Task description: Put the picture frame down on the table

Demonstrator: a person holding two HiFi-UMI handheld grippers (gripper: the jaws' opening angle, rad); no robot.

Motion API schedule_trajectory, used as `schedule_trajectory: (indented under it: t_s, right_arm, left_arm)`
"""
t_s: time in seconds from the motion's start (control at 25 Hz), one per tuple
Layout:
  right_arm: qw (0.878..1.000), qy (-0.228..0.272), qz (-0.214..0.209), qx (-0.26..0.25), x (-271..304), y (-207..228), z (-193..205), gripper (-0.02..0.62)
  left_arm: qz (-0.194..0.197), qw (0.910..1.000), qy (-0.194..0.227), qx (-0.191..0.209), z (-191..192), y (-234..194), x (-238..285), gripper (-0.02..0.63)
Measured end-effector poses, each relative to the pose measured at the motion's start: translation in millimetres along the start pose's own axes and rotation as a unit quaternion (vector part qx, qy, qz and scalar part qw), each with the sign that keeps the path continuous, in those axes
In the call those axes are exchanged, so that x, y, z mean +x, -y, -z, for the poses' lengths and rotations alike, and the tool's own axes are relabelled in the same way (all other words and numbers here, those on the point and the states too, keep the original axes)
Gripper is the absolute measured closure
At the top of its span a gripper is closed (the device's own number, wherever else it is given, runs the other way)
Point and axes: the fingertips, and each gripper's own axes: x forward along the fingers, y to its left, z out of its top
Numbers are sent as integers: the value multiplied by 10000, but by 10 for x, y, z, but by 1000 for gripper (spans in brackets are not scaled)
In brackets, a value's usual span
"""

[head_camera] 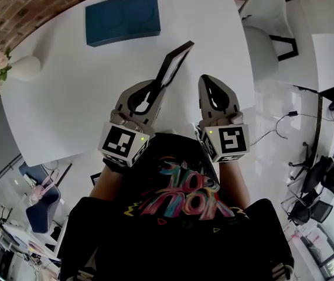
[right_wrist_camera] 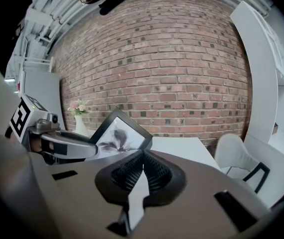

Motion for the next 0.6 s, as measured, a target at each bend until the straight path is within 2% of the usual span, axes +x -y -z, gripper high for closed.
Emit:
schedule_trajectory:
  t_s: [0.12,0.36,0.6]
  right_arm:
    - [9999,-70,-24,74,49,29,102,577]
    - [9997,-164,7,198,137,43,257,577]
    - [9988,-328,16,359,205,60,439,577]
  left_arm:
    - [78,9997,-174,-124,186,-9,108,526]
    - [302,9955,-590,-683,635,-34,251,526]
    - [398,9908,-840,-983,880,-55,359,526]
